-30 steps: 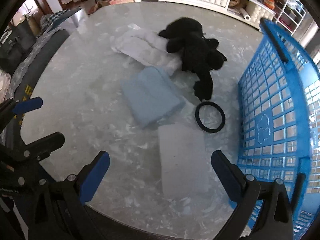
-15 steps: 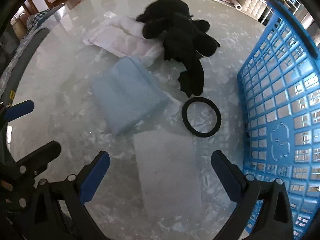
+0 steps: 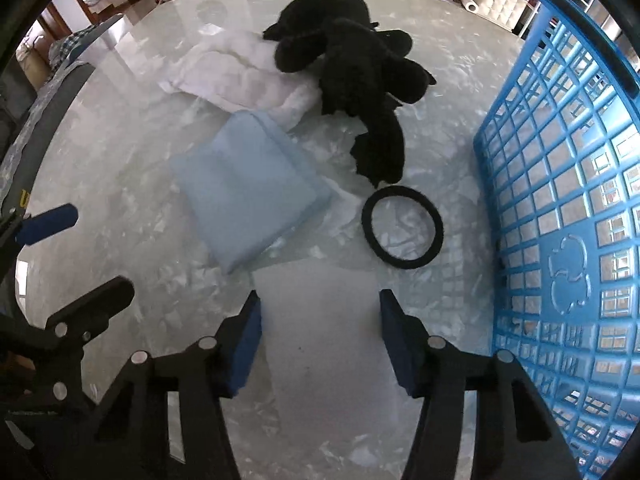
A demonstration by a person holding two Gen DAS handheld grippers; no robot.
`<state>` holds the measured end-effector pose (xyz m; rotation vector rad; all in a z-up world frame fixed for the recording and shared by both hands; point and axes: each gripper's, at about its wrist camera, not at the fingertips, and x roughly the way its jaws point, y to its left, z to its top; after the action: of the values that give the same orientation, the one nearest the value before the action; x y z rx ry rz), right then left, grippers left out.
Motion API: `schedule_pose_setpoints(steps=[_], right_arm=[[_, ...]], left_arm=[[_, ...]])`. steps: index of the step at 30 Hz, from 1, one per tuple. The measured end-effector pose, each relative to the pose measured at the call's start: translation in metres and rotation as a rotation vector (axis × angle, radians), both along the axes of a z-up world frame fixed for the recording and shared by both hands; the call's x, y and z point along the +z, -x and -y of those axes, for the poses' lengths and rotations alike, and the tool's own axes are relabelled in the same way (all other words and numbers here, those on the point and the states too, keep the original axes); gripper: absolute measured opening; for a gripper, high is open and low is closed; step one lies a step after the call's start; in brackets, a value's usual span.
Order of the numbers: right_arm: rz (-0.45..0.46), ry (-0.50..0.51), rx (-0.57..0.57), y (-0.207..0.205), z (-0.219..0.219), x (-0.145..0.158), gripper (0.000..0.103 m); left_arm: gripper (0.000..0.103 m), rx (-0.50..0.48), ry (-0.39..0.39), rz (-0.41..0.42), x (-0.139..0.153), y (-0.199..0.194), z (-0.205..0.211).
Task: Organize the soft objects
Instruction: 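Close the right gripper on the white pad and lift it toward the basket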
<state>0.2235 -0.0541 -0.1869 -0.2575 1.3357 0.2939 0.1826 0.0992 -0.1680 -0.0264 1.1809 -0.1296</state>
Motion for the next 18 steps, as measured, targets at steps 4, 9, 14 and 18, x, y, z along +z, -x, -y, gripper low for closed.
schedule_pose_setpoints(steps=[4,9,14,18], right_arm=[[-0.029,-0.030,0.001,0.012,-0.006,0.003,0.047],[-0.016,-0.046,0.002,0.025,-0.007,0.023,0.046],[0.014,-0.068,0.011,0.036,-0.001,0.048,0.047],[0.039,-0.086,0.017,0.042,0.008,0.067,0.047]], left_arm=[[0.094,-0.001,0.007,0.014,0.006,0.004,0.001],[0.094,0.003,0.013,0.042,0.019,0.011,0.000],[0.094,-0.002,0.024,0.078,0.038,0.021,0.006],[0.094,-0.013,0.017,0.106,0.055,0.026,0.014]])
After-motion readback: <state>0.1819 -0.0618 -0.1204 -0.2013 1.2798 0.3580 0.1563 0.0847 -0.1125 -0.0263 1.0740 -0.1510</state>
